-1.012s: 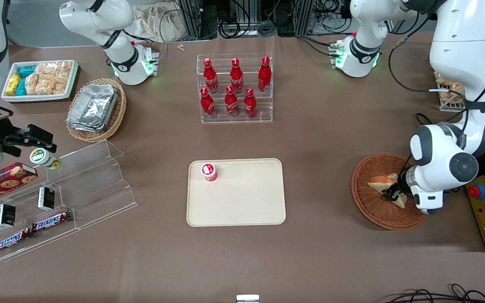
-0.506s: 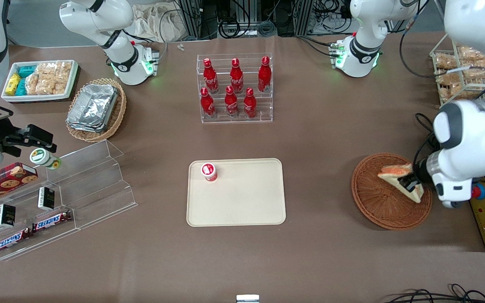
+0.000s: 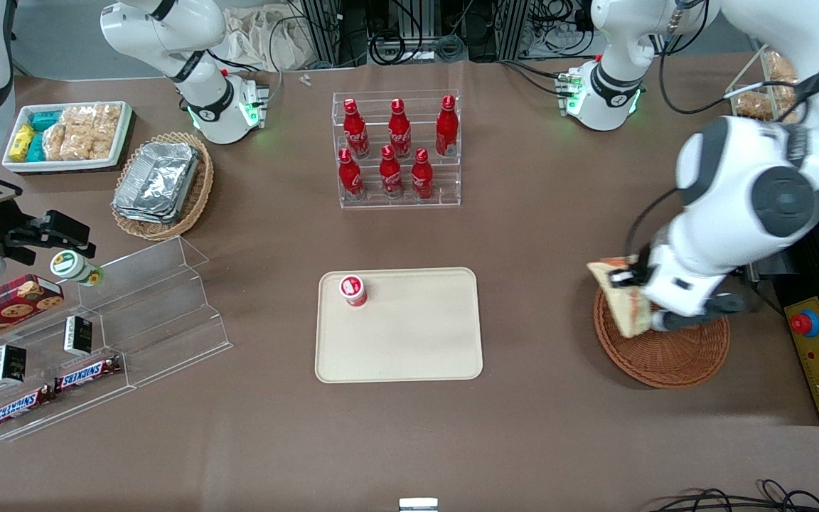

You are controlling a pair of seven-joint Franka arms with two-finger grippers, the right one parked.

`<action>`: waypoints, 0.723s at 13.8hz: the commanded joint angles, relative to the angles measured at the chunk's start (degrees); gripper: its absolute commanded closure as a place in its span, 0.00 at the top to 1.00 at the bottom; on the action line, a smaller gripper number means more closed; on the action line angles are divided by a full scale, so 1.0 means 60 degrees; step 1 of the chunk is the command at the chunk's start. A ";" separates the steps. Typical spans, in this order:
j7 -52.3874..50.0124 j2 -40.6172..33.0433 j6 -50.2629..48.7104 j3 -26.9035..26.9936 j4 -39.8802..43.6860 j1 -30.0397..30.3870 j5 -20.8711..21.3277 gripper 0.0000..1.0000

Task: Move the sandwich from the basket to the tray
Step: 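Lift the sandwich and carry it toward the cream tray, then lower the sandwich onto the tray and open the left gripper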

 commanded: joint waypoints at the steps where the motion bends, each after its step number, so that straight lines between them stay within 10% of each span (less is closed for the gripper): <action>1: 0.0209 0.0944 -0.0065 -0.0122 0.1118 -0.0993 0.0169 0.09; 4: -0.0141 0.1896 0.0576 -0.0092 0.1633 -0.2166 0.0242 0.25; 10: -0.1798 0.4051 0.2085 -0.0092 0.2616 -0.3297 0.1882 0.25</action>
